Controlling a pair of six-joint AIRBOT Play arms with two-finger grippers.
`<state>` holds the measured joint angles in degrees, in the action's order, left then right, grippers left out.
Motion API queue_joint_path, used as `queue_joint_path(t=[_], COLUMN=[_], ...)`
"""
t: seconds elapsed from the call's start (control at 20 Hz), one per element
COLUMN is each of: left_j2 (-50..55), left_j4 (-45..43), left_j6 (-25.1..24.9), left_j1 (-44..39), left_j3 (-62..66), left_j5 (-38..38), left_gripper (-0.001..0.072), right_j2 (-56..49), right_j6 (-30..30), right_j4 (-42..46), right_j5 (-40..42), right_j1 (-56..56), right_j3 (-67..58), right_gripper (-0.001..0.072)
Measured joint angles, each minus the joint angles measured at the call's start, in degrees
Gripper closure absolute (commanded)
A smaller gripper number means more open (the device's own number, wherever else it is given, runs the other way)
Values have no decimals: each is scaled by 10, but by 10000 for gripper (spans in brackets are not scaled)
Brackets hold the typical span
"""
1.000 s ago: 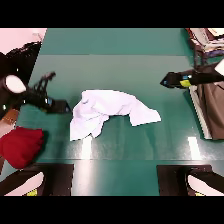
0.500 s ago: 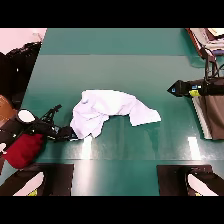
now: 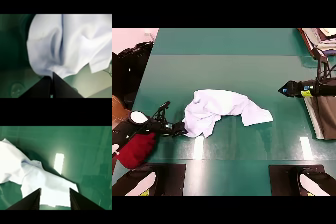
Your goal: Fold the shirts.
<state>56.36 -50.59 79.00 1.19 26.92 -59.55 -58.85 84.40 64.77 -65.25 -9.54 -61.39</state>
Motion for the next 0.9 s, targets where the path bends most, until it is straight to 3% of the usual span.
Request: queue_joint_path(t=[0.4,0.8,0.85,0.9], left_j2=[-3,-3,-2,-3], left_j4=[-135,-175,-176,-176], left_j6=[12,22,25,28], left_j1=[1,1,1,1], left_j3=[198,251,253,254], left_j5=[-76,-98,-100,-100], left_gripper=[683,683,683,684], right_j2=[-109,-271,-281,-289], right_j6=[-62,-87,-89,-91], right_j4=[9,-27,-35,-42], right_j5=[-122,-97,-94,-91], right_j1=[30,16,10,4], right_j3=[1,1,0,0], right_gripper=[301,303,320,492])
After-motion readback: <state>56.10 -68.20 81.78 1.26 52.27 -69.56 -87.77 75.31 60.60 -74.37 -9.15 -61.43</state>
